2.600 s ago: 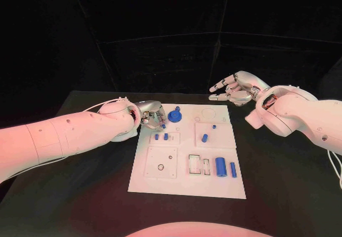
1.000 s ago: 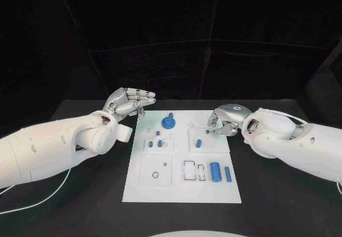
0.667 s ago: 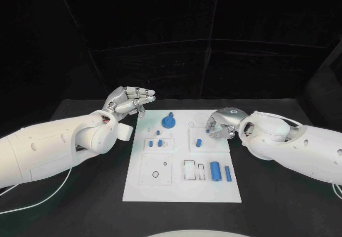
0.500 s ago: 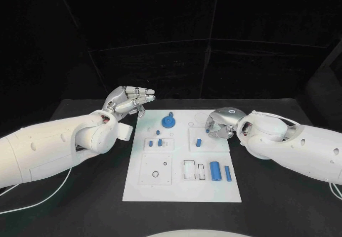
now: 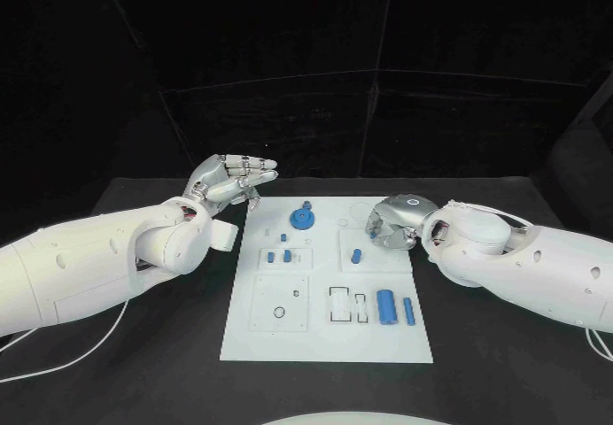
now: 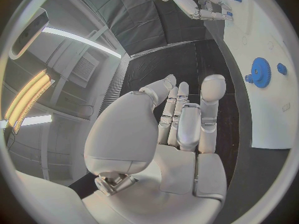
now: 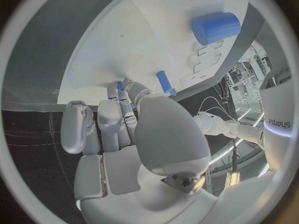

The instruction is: Assemble the parts on the task board

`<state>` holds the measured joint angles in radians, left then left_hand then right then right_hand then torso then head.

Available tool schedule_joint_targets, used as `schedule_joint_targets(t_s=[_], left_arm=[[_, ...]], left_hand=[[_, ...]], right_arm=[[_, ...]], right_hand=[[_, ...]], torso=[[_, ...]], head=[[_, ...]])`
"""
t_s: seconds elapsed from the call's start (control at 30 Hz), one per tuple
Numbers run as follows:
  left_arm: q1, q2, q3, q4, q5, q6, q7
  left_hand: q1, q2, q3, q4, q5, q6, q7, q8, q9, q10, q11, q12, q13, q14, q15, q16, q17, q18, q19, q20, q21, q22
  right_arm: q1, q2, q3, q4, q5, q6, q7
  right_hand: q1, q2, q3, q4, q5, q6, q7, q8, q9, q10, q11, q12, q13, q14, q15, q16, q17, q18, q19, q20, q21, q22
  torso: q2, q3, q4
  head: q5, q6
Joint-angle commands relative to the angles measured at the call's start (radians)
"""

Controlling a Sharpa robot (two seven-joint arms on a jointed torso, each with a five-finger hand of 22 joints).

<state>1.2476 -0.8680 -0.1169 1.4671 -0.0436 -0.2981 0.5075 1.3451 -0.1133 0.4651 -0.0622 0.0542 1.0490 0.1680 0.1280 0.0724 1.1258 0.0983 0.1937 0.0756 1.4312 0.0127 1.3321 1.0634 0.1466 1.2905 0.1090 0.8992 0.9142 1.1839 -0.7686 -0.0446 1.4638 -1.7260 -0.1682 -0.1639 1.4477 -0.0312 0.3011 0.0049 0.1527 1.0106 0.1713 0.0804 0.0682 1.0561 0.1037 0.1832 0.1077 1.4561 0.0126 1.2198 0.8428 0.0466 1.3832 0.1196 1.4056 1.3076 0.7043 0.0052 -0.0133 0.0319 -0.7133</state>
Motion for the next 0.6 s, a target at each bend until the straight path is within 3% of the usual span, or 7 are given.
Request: schedule_joint_targets(t_s=[0.03,0.37,0.6], left_arm=[[0.001,0.001,0.001,-0.002,0.007,0.016,0.011],[0.001,0.002,0.0,-0.003,0.007,0.022,0.005],[0.001,0.003,0.0,-0.003,0.007,0.027,0.001]], left_hand=[[0.002,0.01,0.002,-0.001,0.002,0.005,0.002,0.004,-0.002,0.006,-0.002,0.006,0.001,-0.005,-0.002,-0.004,-0.001,0.009,-0.007,0.003,-0.005,-0.002],[0.002,0.01,0.002,-0.002,0.002,0.005,0.002,0.004,-0.002,0.006,-0.002,0.006,0.001,-0.006,-0.002,-0.005,-0.002,0.009,-0.008,0.003,-0.007,-0.004],[0.002,0.009,0.001,-0.002,0.002,0.003,0.002,0.003,-0.002,0.005,-0.002,0.006,0.001,-0.006,-0.002,-0.006,-0.003,0.009,-0.009,0.003,-0.008,-0.005]], right_arm=[[-0.001,0.003,-0.002,-0.002,0.003,-0.006,0.009],[-0.001,0.006,-0.002,-0.006,0.015,0.021,0.002],[-0.002,0.016,-0.002,-0.01,-0.005,0.036,-0.029]], right_hand=[[-0.005,-0.009,0.021,-0.003,-0.006,0.01,0.002,-0.006,0.001,0.009,0.002,-0.007,-0.01,-0.001,0.005,0.004,0.002,0.017,0.001,0.006,-0.003,0.019],[-0.006,-0.01,0.095,-0.03,-0.012,0.06,-0.009,0.011,0.009,0.066,-0.011,0.008,-0.025,0.004,-0.004,0.018,0.026,0.013,0.013,0.0,0.01,0.036],[-0.005,-0.009,0.129,-0.054,-0.042,0.087,-0.016,0.019,0.012,0.097,-0.02,0.009,-0.029,0.015,-0.012,0.045,0.071,0.005,0.035,-0.009,0.032,0.067]], torso=[[0.0,0.0001,0.0001],[0.0,-0.0002,-0.0001],[0.0,-0.0002,0.0006]], head=[[0.0,0.0],[-0.001,-0.003],[-0.003,-0.005]])
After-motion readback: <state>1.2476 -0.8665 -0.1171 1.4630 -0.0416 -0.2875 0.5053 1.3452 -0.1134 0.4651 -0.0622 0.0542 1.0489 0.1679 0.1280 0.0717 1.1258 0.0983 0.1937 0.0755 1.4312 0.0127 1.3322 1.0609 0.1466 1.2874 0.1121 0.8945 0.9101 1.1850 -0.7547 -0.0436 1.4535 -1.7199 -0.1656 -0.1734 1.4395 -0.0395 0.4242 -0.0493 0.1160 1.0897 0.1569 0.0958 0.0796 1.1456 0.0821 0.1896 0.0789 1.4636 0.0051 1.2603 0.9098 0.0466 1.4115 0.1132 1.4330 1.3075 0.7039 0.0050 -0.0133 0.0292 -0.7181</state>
